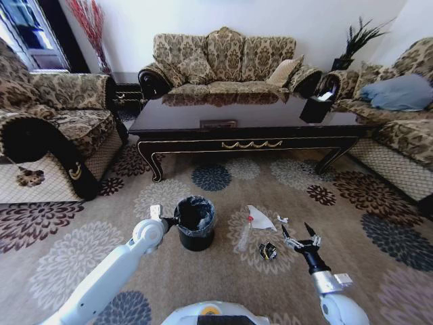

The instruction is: Move to the front of the table and pick up the trash from the floor, then place it into the trash bin.

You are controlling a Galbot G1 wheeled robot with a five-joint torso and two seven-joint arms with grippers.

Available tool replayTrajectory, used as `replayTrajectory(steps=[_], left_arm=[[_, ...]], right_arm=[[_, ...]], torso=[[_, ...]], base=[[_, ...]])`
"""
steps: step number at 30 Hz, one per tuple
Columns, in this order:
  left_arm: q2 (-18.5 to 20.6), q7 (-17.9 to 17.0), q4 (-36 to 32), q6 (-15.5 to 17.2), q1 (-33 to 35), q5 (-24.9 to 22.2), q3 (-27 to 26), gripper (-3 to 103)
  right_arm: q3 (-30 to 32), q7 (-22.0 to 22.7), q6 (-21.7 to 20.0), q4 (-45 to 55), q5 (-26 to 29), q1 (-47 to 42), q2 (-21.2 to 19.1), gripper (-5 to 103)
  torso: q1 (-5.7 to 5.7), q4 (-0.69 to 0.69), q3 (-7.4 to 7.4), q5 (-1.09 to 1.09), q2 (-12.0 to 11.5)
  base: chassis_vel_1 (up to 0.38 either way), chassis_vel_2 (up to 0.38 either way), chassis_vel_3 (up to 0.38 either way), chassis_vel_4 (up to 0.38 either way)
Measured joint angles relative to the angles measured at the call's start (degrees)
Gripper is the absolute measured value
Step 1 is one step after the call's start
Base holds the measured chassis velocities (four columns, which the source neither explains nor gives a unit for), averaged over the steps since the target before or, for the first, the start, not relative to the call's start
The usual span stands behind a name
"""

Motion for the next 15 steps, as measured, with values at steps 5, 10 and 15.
replayTrajectory(steps=[5, 10, 15], left_arm=[[1.9, 1.0, -1.7, 0.4, 2.1, 3.8, -2.0, 4], [4.3, 1.1, -3.3, 1.8, 3.5, 6.1, -4.3, 4], [7.1, 1.4, -5.2, 2.6, 4.7, 6.3, -7.8, 4]], right_arm=[[-0.5, 0.4, -0.7, -0.1, -0.4, 0.1, -0.3, 100], [-1.2, 2.1, -2.2, -0.3, -1.5, 0.8, -0.5, 100], [-2.2, 4.3, -5.0, -1.9, -2.8, 1.7, -0.5, 100]], torso=[[0.00, 0.00, 0.00, -0.02, 0.0], [0.00, 0.02, 0.00, -0.03, 0.0], [0.00, 0.00, 0.00, 0.00, 0.0]], base=[[0.000, 0.000, 0.000, 0.000], [0.000, 0.000, 0.000, 0.000], [0.000, 0.000, 0.000, 0.000]])
